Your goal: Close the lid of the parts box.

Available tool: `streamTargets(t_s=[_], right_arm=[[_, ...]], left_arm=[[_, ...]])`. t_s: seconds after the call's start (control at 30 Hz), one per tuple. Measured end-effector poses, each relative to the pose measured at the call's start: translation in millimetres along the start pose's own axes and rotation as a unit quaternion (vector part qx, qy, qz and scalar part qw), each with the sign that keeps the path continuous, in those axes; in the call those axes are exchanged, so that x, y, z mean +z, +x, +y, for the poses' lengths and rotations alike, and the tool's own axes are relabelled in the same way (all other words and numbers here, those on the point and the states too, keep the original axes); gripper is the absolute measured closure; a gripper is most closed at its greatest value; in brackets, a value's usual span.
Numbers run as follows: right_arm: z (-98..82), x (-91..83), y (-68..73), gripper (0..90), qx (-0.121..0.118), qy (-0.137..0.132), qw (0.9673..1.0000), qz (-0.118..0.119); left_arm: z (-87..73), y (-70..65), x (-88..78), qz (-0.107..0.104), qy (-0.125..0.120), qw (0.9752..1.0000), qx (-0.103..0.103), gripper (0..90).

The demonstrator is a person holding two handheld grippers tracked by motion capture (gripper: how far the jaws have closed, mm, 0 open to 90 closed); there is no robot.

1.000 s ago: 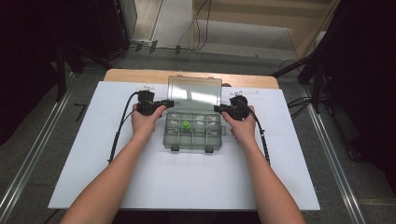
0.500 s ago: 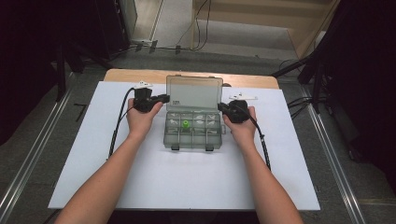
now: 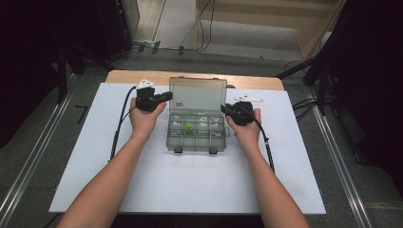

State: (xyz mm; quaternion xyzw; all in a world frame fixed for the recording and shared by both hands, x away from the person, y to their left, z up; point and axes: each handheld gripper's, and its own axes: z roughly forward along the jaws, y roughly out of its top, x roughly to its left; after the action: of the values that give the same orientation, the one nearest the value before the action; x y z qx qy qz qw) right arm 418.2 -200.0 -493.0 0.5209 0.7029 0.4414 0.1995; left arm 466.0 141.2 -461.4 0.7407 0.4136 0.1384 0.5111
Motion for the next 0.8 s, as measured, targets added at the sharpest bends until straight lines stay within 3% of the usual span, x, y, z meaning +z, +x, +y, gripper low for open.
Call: streamTargets(t_s=[0.2, 0.4, 0.53, 0.6, 0.8], right_arm=[[24.5, -12.0, -7.4, 67.5, 0.025, -0.024, 0.9992, 0.018], [46.9, -13.6, -7.1, 69.9, 0.038, -0.015, 0.9984, 0.038], [50.9, -10.4, -3.9, 75.5, 0.033, -0.011, 0.999, 0.026], [50.2, -9.9, -1.9, 80.3, 0.029, -0.012, 0.9994, 0.014], [45.7, -15.8, 2.3, 82.4, 0.007, -0.025, 0.9997, 0.0]], left_arm=[[-3.9, -0.6, -2.1, -0.004, -0.013, 0.9999, 0.006, 83.3], [-6.2, -1.0, -3.9, -0.005, -0.023, 0.9996, 0.016, 83.4], [-7.2, -2.3, -4.5, -0.002, -0.026, 0.9995, 0.02, 83.3], [-8.5, -1.0, -4.2, -0.005, -0.029, 0.9994, 0.017, 83.4], [-7.6, -0.4, -4.3, -0.008, -0.028, 0.9996, -0.004, 78.6]])
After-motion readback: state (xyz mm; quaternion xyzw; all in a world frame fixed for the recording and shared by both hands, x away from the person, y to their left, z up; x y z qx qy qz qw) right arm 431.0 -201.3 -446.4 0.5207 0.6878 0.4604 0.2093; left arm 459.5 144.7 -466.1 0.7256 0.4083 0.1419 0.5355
